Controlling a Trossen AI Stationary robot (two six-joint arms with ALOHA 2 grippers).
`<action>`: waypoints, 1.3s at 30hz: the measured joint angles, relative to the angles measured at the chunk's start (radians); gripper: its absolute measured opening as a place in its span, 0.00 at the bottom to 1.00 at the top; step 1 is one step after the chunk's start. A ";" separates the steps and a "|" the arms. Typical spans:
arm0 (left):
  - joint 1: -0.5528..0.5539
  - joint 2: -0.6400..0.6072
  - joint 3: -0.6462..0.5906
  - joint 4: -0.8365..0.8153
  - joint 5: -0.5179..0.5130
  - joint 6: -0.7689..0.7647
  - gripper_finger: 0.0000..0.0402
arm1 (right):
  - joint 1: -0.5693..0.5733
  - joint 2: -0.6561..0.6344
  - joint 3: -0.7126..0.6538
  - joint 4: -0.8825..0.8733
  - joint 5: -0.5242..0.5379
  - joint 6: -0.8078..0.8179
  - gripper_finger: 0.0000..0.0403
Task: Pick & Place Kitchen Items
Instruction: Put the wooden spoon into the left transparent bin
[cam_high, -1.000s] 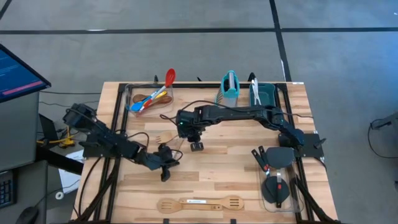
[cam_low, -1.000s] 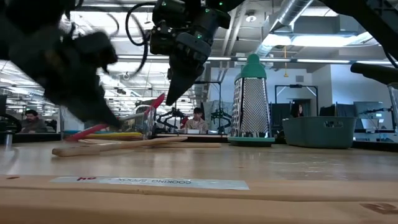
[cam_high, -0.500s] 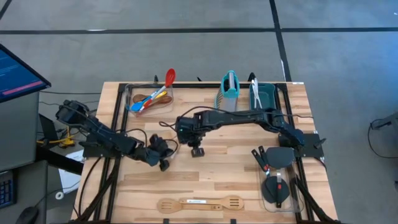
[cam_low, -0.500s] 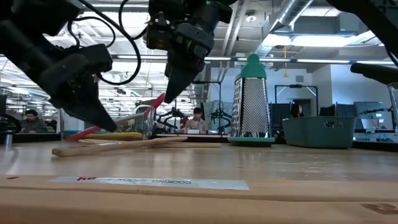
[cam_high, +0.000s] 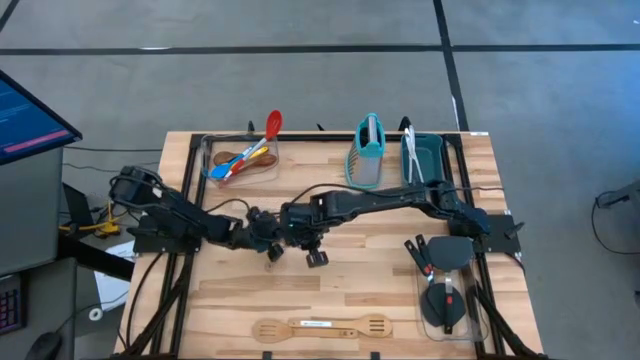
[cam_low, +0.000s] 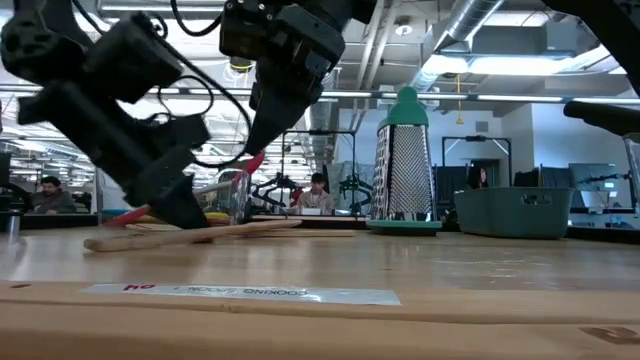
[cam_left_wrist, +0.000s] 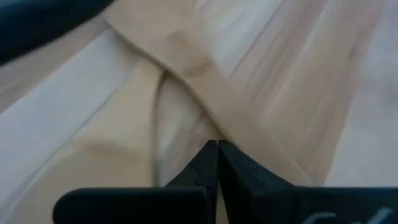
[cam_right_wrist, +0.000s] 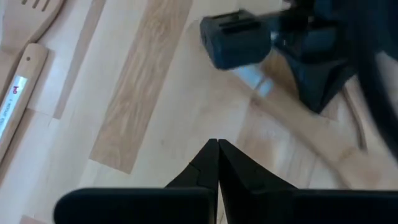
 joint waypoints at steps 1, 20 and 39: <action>0.007 0.011 0.000 0.041 0.025 0.019 0.00 | 0.000 0.000 0.000 0.000 0.000 0.004 0.00; 0.059 0.169 0.076 0.266 0.148 0.190 0.00 | 0.011 0.000 0.000 -0.044 0.002 0.039 0.00; -0.051 -0.107 -0.056 0.185 0.175 0.194 0.00 | -0.035 0.000 0.012 -0.123 0.029 -0.175 0.00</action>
